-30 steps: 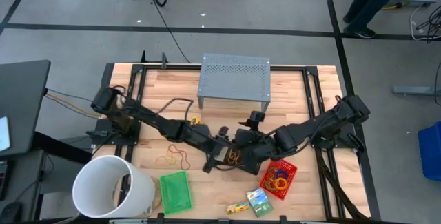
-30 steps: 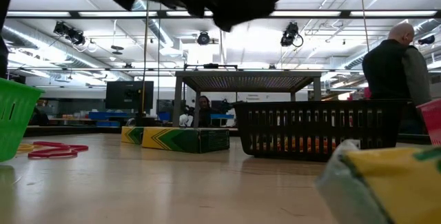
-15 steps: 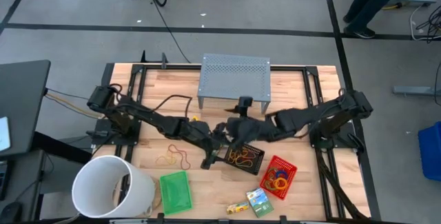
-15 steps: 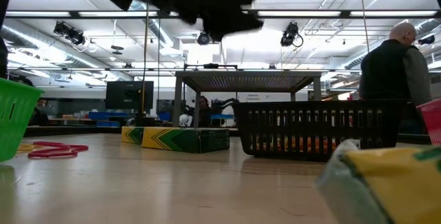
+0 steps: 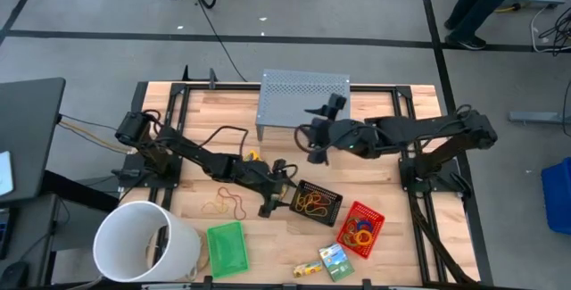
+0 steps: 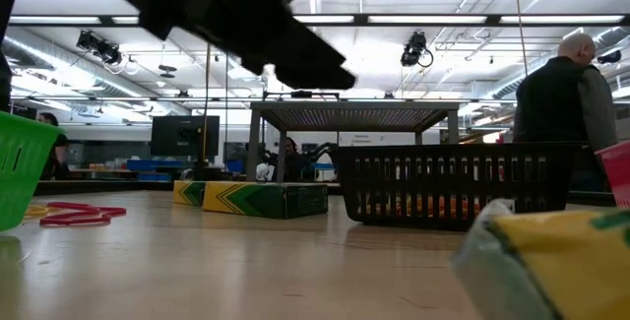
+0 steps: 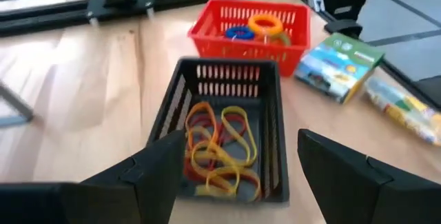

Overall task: Pick & Place Office Desk Supplies
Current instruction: Put the red rubber band into the black bin

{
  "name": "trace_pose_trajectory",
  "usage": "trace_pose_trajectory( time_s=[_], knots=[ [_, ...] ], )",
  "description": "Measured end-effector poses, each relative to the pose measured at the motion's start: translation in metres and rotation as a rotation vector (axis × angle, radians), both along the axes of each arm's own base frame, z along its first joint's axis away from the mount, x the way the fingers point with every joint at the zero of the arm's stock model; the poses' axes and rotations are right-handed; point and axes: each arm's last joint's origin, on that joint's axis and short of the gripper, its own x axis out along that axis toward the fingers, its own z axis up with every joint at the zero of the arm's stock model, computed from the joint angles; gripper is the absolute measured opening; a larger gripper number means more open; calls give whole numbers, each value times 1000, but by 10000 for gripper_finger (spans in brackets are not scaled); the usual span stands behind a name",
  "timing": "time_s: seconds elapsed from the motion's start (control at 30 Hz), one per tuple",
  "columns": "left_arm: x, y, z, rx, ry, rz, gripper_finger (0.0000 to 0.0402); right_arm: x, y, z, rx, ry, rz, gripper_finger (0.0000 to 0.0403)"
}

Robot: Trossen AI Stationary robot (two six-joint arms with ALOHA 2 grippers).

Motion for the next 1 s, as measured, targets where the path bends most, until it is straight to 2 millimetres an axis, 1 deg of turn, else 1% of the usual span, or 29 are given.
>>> trace_pose_trajectory(
  time_s=[0.07, 0.13, 0.23, 0.33, 0.4, 0.5, 0.6, 0.73, 0.83, 1.0],
  knots=[
    [-8, 5, -1, -30, -56, 13, 283, -9, -1, -2, 61, 35, -2, 231],
    [-21, 10, -2, -68, -111, 25, 283, -11, 2, -7, 147, 68, 50, 231],
    [-42, 17, -2, -118, -197, 36, 283, -9, 12, -23, 268, 114, 166, 231],
    [-62, 21, -5, -149, -190, 48, 283, -4, 26, -41, 335, 104, 283, 231],
    [-73, 24, -8, -168, -156, 61, 283, -3, 33, -55, 359, 109, 339, 231],
    [-87, 27, -15, -192, -73, 83, 283, -3, 40, -71, 379, 115, 377, 231],
    [-97, 29, -24, -196, 49, 110, 283, -4, 42, -86, 393, 123, 371, 231],
    [-104, 30, -35, -213, 205, 130, 283, -6, 42, -102, 439, 133, 369, 231],
    [-109, 30, -42, -230, 303, 143, 283, -7, 42, -110, 449, 145, 365, 231],
    [-116, 29, -50, -248, 415, 143, 283, -8, 42, -111, 454, 156, 369, 231]
  ],
)
